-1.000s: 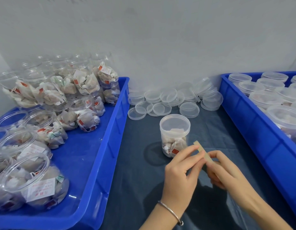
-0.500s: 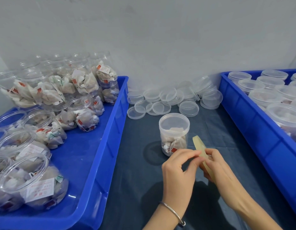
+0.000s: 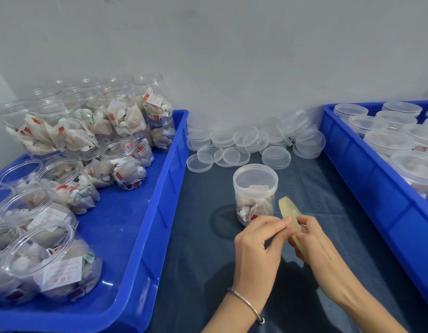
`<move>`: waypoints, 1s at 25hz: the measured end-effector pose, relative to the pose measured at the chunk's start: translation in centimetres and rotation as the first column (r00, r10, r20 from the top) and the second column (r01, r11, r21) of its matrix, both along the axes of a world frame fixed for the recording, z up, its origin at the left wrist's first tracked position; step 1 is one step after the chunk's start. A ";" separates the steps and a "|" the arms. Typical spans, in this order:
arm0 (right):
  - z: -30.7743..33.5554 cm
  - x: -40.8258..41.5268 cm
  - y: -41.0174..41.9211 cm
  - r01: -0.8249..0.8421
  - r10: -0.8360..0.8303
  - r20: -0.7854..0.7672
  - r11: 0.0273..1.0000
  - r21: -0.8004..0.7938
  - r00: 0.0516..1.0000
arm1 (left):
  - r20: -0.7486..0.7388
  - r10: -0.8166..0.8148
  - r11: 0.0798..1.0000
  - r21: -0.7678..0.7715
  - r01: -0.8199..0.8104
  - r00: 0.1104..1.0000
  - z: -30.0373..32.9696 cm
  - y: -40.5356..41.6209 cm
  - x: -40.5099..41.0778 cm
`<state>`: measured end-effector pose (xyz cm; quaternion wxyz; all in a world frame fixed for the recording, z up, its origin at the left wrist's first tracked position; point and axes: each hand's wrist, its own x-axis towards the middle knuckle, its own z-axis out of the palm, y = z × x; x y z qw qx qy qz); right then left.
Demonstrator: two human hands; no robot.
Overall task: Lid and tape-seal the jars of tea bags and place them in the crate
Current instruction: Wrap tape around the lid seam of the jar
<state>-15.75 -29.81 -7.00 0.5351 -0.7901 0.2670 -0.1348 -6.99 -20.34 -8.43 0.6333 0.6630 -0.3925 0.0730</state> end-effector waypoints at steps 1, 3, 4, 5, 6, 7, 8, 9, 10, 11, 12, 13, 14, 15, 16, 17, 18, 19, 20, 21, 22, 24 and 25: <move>0.1 0.0 0.0 0.004 -0.004 -0.005 1.000 -0.007 1.000 | 0.022 0.013 1.000 -0.011 -0.013 1.000 -0.1 0.0 0.0; 0.2 0.1 0.2 0.006 -0.007 -0.016 1.000 -0.009 1.000 | 0.030 0.026 0.999 -0.033 -0.025 0.999 -0.3 0.0 -0.1; 0.3 0.0 0.2 0.007 -0.007 -0.021 1.000 -0.008 1.000 | 0.012 0.021 0.999 -0.043 -0.020 1.000 -0.3 0.0 -0.2; 0.3 0.0 0.2 0.006 -0.006 -0.027 1.000 -0.008 1.000 | -0.020 0.011 0.999 -0.050 -0.012 1.000 -0.1 0.0 -0.2; 0.4 -0.1 0.2 0.000 -0.001 -0.035 1.000 -0.012 0.999 | -0.061 -0.002 0.999 -0.052 -0.002 0.998 0.0 0.0 -0.1; 0.4 -0.1 0.2 -0.008 0.007 -0.046 1.000 -0.017 0.999 | -0.102 -0.018 0.999 -0.048 0.013 0.995 0.3 0.0 0.0; 0.4 -0.1 0.1 -0.017 0.016 -0.057 1.000 -0.026 0.998 | -0.135 -0.034 0.999 -0.040 0.029 0.990 0.5 0.1 0.2; 0.5 -0.1 0.2 -0.026 0.023 -0.068 0.999 -0.036 0.997 | -0.157 -0.049 0.999 -0.025 0.045 0.986 0.8 0.1 0.4; 0.5 -0.1 0.2 -0.033 0.030 -0.075 0.998 -0.047 0.997 | -0.161 -0.056 0.998 0.006 0.058 0.985 1.0 0.1 0.5; 0.6 -0.1 0.2 -0.037 0.033 -0.082 0.998 -0.054 0.996 | -0.141 -0.053 0.996 0.062 0.062 0.989 1.1 0.0 0.6; 0.7 0.0 0.2 -0.042 0.037 -0.090 0.997 -0.061 0.995 | -0.103 -0.042 0.989 0.136 0.056 0.994 1.3 0.0 0.7; 0.7 0.1 0.3 -0.050 0.042 -0.101 0.996 -0.075 0.994 | -0.061 -0.033 0.977 0.208 0.046 0.998 1.3 0.0 0.7; 0.8 0.1 0.2 -0.056 0.045 -0.116 0.994 -0.095 0.992 | -0.030 -0.035 0.964 0.263 0.042 0.999 1.3 0.0 0.7; 0.8 0.1 0.1 -0.059 0.044 -0.126 0.992 -0.113 0.991 | -0.014 -0.048 0.953 0.298 0.050 0.999 1.3 0.0 0.7; 0.8 0.2 0.0 -0.056 0.040 -0.126 0.991 -0.122 0.991 | -0.005 -0.068 0.945 0.321 0.066 0.998 1.4 0.0 0.8; 0.8 0.1 0.0 -0.050 0.035 -0.121 0.991 -0.126 0.992 | 0.002 -0.090 0.939 0.334 0.084 0.996 1.5 0.1 0.8; 0.7 0.2 -0.1 -0.044 0.029 -0.111 0.991 -0.128 0.993 | 0.007 -0.117 0.935 0.339 0.108 0.993 1.7 0.1 0.8; 0.7 0.2 -0.3 -0.038 0.025 -0.104 0.991 -0.129 0.994 | 0.003 -0.150 0.931 0.336 0.141 0.989 1.9 0.2 0.8; 0.7 0.3 -0.4 -0.038 0.025 -0.103 0.991 -0.129 0.994 | -0.015 -0.184 0.928 0.327 0.179 0.983 2.1 0.3 0.8; 0.7 0.3 -0.5 -0.042 0.028 -0.107 0.991 -0.127 0.994 | -0.038 -0.215 0.924 0.315 0.216 0.976 2.3 0.4 0.9; 0.7 0.3 -0.5 -0.047 0.033 -0.111 0.991 -0.122 0.993 | -0.066 -0.240 0.921 0.300 0.249 0.969 2.4 0.5 1.1; 0.7 0.3 -0.6 -0.057 0.044 -0.120 0.993 -0.107 0.992 | -0.144 -0.275 0.912 0.274 0.305 0.951 2.6 0.8 1.4; 0.7 0.3 -0.6 -0.064 0.051 -0.120 0.993 -0.104 0.991 | -0.171 -0.284 0.907 0.271 0.322 0.943 2.7 0.9 1.6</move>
